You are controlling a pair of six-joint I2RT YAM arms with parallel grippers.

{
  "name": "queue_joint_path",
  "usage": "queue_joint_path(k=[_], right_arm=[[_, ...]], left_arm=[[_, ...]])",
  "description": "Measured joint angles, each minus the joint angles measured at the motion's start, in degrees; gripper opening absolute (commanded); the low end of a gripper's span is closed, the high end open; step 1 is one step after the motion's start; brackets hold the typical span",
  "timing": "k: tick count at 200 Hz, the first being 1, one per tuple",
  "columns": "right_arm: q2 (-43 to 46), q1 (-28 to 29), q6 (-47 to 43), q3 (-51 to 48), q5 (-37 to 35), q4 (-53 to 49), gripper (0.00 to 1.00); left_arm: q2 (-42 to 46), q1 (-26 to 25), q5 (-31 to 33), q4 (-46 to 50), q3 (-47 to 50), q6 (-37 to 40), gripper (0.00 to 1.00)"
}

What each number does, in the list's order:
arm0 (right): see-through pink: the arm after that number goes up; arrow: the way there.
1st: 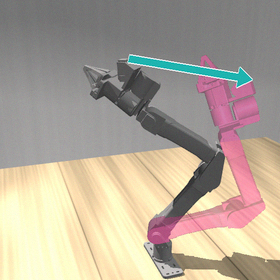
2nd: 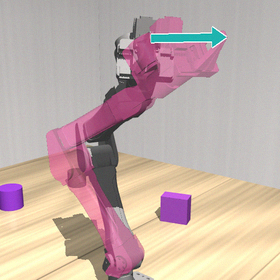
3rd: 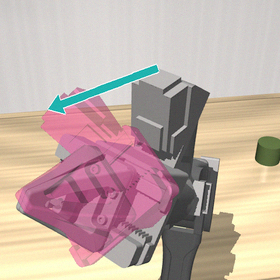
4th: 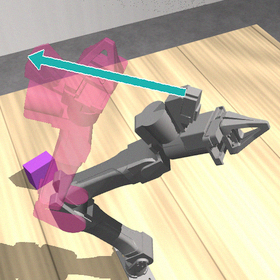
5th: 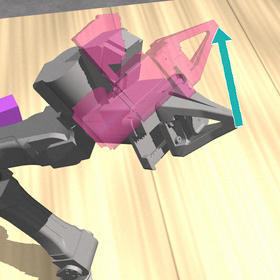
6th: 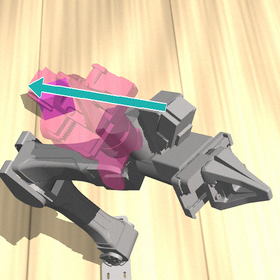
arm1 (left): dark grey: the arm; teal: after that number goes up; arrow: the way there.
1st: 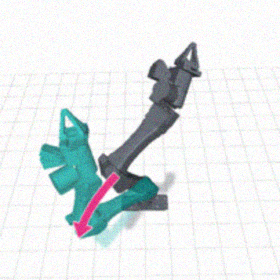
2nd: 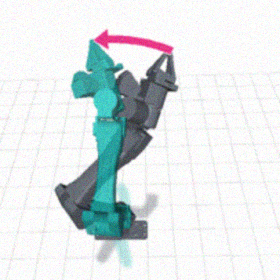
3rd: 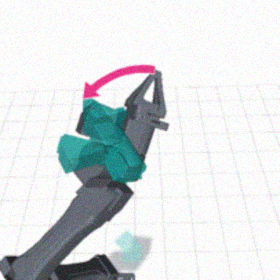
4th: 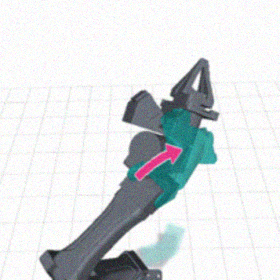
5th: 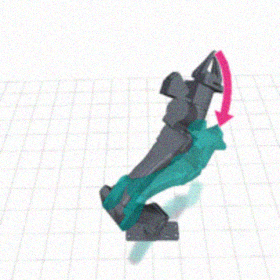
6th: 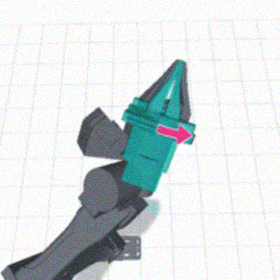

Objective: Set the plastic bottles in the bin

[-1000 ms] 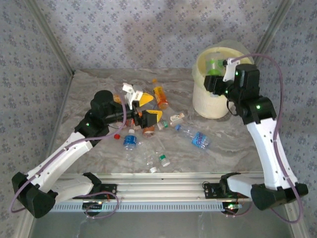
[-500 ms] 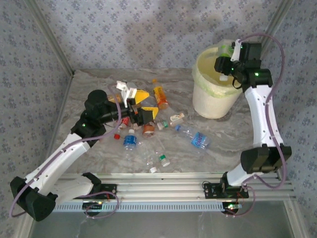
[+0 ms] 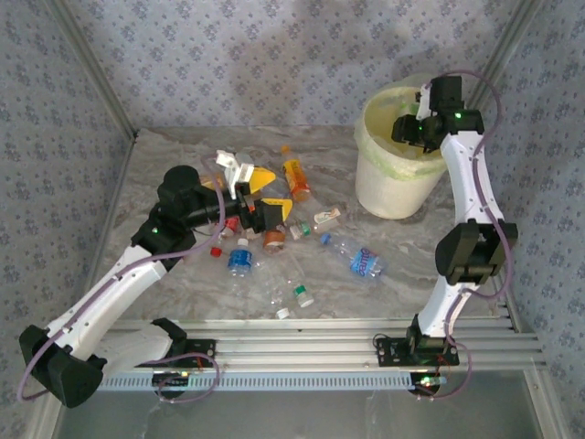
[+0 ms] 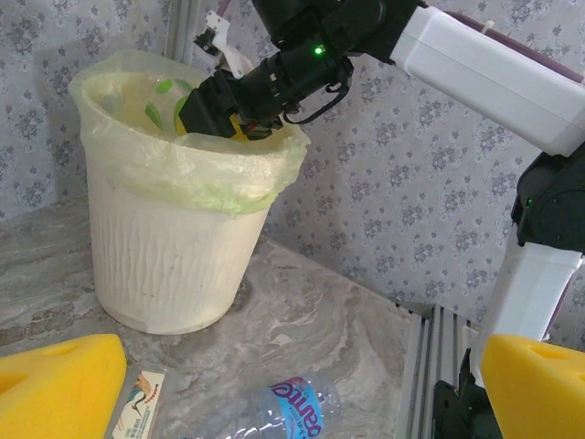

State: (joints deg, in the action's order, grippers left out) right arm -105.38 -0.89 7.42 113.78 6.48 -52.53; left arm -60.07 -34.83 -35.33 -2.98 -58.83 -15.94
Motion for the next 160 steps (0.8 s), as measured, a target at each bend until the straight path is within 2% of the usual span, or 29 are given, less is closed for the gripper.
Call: queue_joint_path(k=[44,91,160], right_arm=[[-3.96,-0.13,0.02,0.52,-0.04,-2.64,0.58],[-5.92,-0.33,0.07,0.52,-0.04,-3.52,0.66],[-5.6,-0.33,0.79,0.52,0.02,-3.48,0.85]], left_arm=[[-0.46,-0.22,0.02,1.62,-0.28,0.76,1.0],[-0.85,-1.42,0.46,3.23,-0.63,2.38,1.0],[-1.14,-1.84,1.4,4.85,-1.03,3.43,1.0]])
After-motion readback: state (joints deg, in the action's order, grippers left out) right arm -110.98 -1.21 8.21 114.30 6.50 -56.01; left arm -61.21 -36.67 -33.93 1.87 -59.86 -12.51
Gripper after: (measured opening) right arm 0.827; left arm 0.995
